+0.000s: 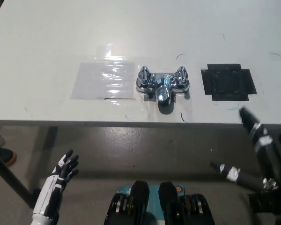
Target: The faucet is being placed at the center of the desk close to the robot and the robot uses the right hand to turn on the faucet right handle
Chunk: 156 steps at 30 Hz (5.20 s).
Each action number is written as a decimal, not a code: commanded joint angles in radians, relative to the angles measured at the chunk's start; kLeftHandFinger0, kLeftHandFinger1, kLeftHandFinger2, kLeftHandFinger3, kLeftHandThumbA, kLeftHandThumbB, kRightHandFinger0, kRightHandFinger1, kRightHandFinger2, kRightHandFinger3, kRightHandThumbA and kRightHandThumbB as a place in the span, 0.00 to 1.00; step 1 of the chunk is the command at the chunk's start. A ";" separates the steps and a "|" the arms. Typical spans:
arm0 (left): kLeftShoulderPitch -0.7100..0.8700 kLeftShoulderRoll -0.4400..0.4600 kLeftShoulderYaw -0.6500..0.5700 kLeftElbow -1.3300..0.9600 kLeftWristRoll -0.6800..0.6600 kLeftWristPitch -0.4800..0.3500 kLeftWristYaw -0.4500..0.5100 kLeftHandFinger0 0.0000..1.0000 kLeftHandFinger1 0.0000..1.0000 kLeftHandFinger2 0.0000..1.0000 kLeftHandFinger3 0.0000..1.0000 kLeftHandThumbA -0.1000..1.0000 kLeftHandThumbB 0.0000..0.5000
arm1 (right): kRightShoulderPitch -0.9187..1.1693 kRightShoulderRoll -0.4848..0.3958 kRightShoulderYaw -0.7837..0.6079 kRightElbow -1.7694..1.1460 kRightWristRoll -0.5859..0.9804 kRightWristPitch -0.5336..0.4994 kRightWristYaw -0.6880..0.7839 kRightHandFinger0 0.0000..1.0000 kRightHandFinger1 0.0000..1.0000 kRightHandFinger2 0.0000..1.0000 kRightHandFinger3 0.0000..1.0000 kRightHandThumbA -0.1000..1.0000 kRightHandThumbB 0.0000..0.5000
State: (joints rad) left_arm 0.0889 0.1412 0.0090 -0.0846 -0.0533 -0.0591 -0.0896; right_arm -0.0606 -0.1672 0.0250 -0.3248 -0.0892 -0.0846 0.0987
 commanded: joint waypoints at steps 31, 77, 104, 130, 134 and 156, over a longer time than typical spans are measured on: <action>-0.013 -0.007 -0.024 -0.042 0.014 -0.027 -0.013 1.00 1.00 1.00 1.00 0.96 0.48 | -1.356 -0.156 0.274 1.018 -0.375 0.555 0.514 1.00 1.00 1.00 1.00 1.00 0.63; -0.024 0.002 -0.009 -0.067 0.005 0.008 -0.014 1.00 1.00 1.00 1.00 0.95 0.56 | -1.512 0.090 0.484 1.695 -0.375 0.469 0.349 1.00 1.00 1.00 1.00 1.00 0.51; -0.032 0.002 -0.006 -0.069 0.010 -0.004 -0.019 1.00 1.00 1.00 1.00 0.96 0.52 | -1.434 0.076 0.400 1.724 -0.310 0.420 0.439 1.00 1.00 1.00 1.00 1.00 0.18; -0.036 0.007 -0.006 -0.074 0.017 0.004 -0.022 1.00 1.00 1.00 1.00 0.96 0.50 | -1.410 0.053 0.492 1.740 -0.393 0.423 0.326 1.00 1.00 1.00 1.00 1.00 0.30; -0.036 0.005 -0.004 -0.074 0.019 0.002 -0.019 1.00 1.00 1.00 1.00 0.95 0.51 | -1.407 0.062 0.524 1.739 -0.421 0.438 0.273 1.00 1.00 1.00 1.00 1.00 0.34; -0.041 0.006 -0.003 -0.086 0.015 0.016 -0.021 1.00 1.00 1.00 1.00 0.96 0.49 | -1.385 0.062 0.574 1.743 -0.458 0.440 0.218 1.00 1.00 1.00 1.00 1.00 0.52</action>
State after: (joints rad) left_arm 0.0592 0.1374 0.0029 -0.1400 -0.0394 -0.0448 -0.1059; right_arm -1.4059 -0.0860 0.5713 1.4193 -0.5020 0.3619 0.3352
